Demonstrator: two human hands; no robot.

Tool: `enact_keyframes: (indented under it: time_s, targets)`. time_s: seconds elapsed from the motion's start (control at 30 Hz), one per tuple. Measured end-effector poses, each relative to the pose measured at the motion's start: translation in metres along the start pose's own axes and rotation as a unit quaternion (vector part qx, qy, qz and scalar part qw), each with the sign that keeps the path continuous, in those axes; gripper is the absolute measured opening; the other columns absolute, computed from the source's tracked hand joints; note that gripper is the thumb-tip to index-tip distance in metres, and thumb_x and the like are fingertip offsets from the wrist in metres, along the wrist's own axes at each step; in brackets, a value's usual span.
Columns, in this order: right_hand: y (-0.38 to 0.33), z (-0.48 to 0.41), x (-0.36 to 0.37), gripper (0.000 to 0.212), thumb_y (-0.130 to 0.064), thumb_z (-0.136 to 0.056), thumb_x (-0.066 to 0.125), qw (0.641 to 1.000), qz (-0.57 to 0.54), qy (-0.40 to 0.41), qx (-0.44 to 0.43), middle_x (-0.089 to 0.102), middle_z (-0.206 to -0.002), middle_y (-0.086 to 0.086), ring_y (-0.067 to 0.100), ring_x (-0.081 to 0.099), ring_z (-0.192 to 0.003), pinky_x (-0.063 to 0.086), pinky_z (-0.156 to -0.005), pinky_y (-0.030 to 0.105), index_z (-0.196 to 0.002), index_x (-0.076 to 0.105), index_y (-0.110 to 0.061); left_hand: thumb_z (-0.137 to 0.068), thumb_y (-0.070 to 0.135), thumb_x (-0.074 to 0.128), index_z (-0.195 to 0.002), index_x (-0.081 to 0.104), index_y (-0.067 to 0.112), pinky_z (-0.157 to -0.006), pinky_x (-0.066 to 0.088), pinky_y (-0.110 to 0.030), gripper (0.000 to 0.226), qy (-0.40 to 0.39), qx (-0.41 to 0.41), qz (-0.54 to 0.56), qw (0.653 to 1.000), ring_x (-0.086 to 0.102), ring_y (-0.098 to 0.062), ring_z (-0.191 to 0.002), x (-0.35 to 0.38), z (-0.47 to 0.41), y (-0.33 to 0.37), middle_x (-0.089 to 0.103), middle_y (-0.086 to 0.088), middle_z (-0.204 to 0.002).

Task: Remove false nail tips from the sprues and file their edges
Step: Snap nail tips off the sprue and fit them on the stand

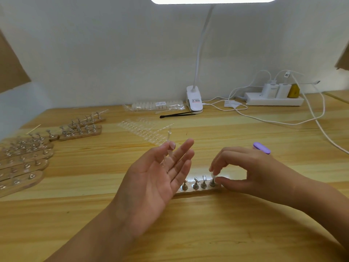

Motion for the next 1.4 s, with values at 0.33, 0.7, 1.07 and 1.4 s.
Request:
enact_keyframes:
  time_s: [0.33,0.7,1.07,1.4]
  targets:
    - [0.006,-0.001,0.006,0.010,-0.027,-0.089,0.067,0.999,-0.028,-0.030,0.002,0.066,-0.102,-0.017,0.002,0.062,-0.099,0.048,-0.088,0.021,-0.097,0.069,-0.022,-0.070,0.021,0.078,-0.078,0.073,0.016,-0.078,0.058,-0.028,0.012,0.022,-0.002,0.013,1.000,0.070,-0.018,-0.094,0.000,0.001,-0.001,0.071,-0.007,-0.114]
    - [0.008,-0.002,0.002,0.017,-0.028,-0.084,0.071,0.993,-0.116,-0.014,0.032,0.065,-0.113,-0.020,0.004,0.059,-0.113,0.047,-0.095,0.023,-0.099,0.063,-0.029,-0.075,0.027,0.081,-0.076,0.074,0.019,-0.056,0.050,-0.016,0.010,0.051,0.047,-0.202,0.977,0.054,-0.004,-0.063,-0.002,-0.002,0.000,0.061,0.005,-0.077]
    - [-0.025,0.004,-0.018,0.022,-0.034,-0.086,0.069,0.966,0.040,0.212,-0.144,0.061,-0.113,-0.002,0.016,0.054,-0.108,0.042,-0.093,0.023,-0.105,0.069,-0.022,-0.072,0.038,0.074,-0.076,0.079,0.022,-0.054,0.046,-0.013,0.018,0.037,0.047,-0.368,0.928,0.056,-0.003,-0.054,0.006,0.004,-0.007,0.071,0.001,-0.071]
    - [-0.036,0.004,-0.009,0.017,-0.031,-0.088,0.068,0.967,0.052,0.188,-0.164,0.061,-0.114,-0.001,0.018,0.052,-0.108,0.043,-0.090,0.023,-0.087,0.076,-0.017,-0.076,0.038,0.072,-0.067,0.075,0.023,-0.057,0.047,-0.015,0.018,0.025,0.038,-0.392,0.919,0.057,-0.004,-0.055,0.009,0.006,-0.008,0.069,0.000,-0.067]
Point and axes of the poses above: each hand's wrist, its own z-axis away from the middle knuckle, its own x-axis out of the palm, y = z × x, the point moved 5 cm from there along -z, towards the middle knuckle
